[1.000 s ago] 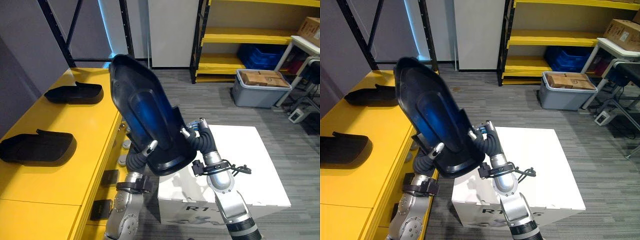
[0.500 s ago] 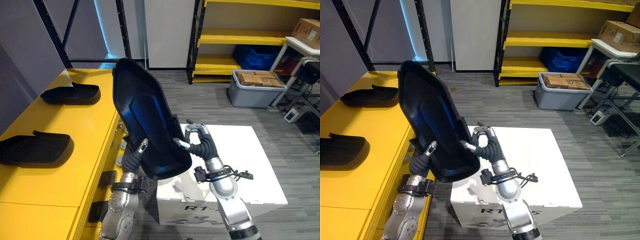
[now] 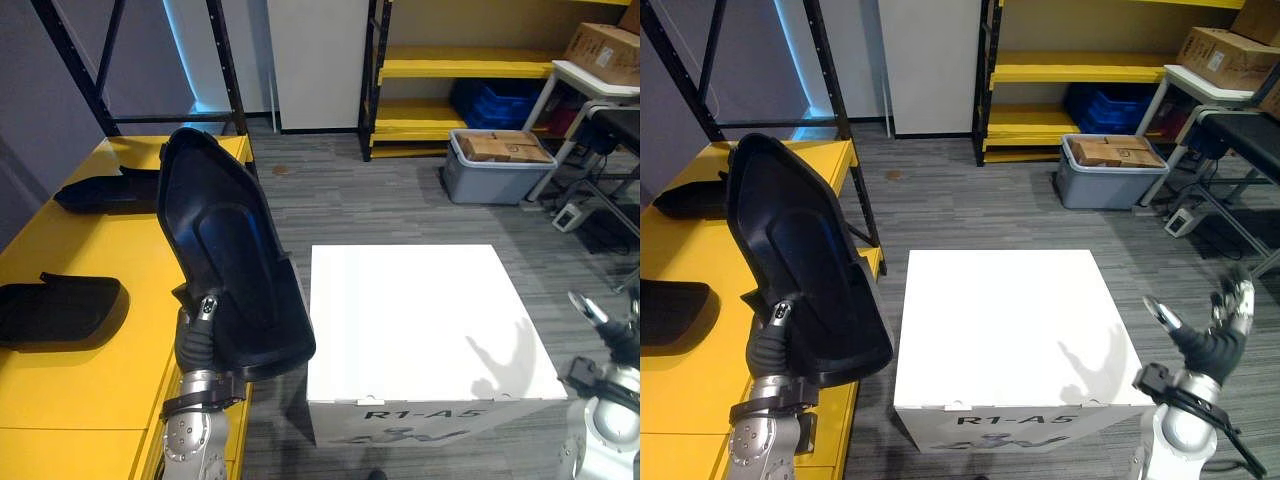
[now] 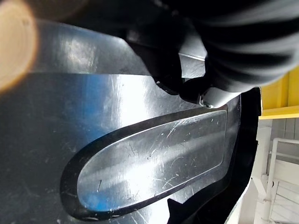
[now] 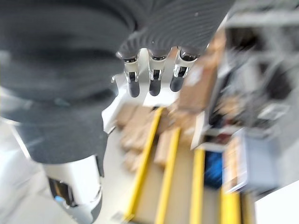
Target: Walk over and take plastic housings, then place them on the shelf
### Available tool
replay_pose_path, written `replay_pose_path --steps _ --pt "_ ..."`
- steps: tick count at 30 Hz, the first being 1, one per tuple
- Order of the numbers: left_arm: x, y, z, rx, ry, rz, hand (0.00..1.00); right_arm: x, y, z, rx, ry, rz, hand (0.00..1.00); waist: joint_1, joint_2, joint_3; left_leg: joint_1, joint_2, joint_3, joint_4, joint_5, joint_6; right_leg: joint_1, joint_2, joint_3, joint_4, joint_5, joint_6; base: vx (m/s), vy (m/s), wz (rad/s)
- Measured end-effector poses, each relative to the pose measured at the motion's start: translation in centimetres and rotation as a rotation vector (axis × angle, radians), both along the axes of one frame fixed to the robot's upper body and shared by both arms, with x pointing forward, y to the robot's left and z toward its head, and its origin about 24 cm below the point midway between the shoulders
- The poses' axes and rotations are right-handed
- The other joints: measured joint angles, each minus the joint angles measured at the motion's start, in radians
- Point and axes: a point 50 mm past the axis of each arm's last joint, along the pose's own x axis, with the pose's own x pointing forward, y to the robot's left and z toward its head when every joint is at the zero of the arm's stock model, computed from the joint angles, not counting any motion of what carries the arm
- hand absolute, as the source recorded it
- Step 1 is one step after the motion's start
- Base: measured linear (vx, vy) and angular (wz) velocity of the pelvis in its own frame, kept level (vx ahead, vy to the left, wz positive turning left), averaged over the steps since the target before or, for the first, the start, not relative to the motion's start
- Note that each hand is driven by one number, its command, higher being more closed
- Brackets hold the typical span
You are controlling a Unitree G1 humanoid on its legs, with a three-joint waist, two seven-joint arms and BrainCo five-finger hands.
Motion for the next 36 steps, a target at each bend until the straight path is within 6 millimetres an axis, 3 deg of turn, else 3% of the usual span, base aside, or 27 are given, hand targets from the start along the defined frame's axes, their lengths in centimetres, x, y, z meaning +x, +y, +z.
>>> replay_pose_path --steps 3,7,10,17,23,30,33,35,36 --pt "-0.5 0.3 -0.2 0.004 0.009 0.010 1.00 -1.9 -1.1 -3.6 0.078 0.155 -0.055 0.00 -0.002 0.003 -0.007 0.001 0.004 0.018 0.004 -0.007 -0.001 -0.004 0.004 0.016 0.004 0.000 0.000 -0.01 -0.007 -0.15" --pt "-0.9 -0.1 -0.7 0.001 0.031 -0.020 1.00 -3.9 -0.9 -8.2 0.199 0.359 -0.060 0.00 -0.010 0.004 -0.010 0.000 0.008 0.026 0.019 -0.020 -0.002 -0.003 0.006 0.022 0.004 0.000 0.001 -0.02 -0.013 -0.09" --pt "-1.0 -1.0 -1.0 -0.009 0.043 -0.073 1.00 -5.7 0.5 -12.3 0.328 0.530 -0.021 0.00 -0.008 0.006 -0.012 0.000 0.013 0.037 0.033 -0.033 -0.003 0.001 0.008 0.028 0.005 -0.001 0.002 -0.01 -0.008 -0.07" --pt "-0.9 -1.9 -1.0 -0.022 0.042 -0.115 1.00 -8.3 6.6 -18.0 0.568 0.750 0.146 0.00 0.003 0.007 -0.023 0.001 0.020 0.055 0.052 -0.052 -0.006 0.005 0.012 0.040 0.005 -0.004 0.006 0.00 -0.003 -0.06" --pt "-0.9 -2.1 -1.1 -0.040 0.039 -0.109 1.00 -9.2 9.0 -19.4 0.648 0.805 0.220 0.00 0.026 -0.002 -0.037 0.004 0.020 0.058 0.058 -0.060 -0.005 0.012 0.010 0.040 0.005 -0.008 0.011 0.00 -0.002 0.01" --pt "-1.1 -2.7 -1.3 -0.063 0.054 -0.122 1.00 -8.9 11.8 -20.6 0.683 0.878 0.331 0.00 0.044 -0.010 -0.041 0.016 0.019 0.054 0.055 -0.063 -0.006 0.023 0.008 0.036 0.009 -0.014 0.018 0.00 -0.006 0.02" --pt "-0.9 -3.4 -1.3 -0.075 0.055 -0.152 1.00 -8.5 13.1 -21.2 0.702 0.920 0.378 0.00 0.051 -0.011 -0.032 0.015 0.018 0.027 0.057 -0.062 -0.005 -0.009 -0.005 0.025 0.107 -0.068 0.025 -0.01 -0.012 0.22" --pt "-0.5 -3.9 -1.1 -0.079 0.042 -0.173 1.00 -8.3 13.6 -21.4 0.704 0.933 0.404 0.00 0.054 -0.009 -0.027 0.002 0.018 -0.009 0.064 -0.058 0.000 -0.054 -0.013 0.079 0.220 -0.116 0.043 0.01 0.026 0.56" --pt "0.0 -4.2 -0.7 -0.076 0.023 -0.184 1.00 -8.2 14.1 -21.5 0.708 0.936 0.420 0.00 0.052 -0.013 -0.020 -0.012 0.011 -0.048 0.070 -0.052 0.002 -0.082 -0.020 0.177 0.294 -0.155 0.053 0.04 0.023 1.07"
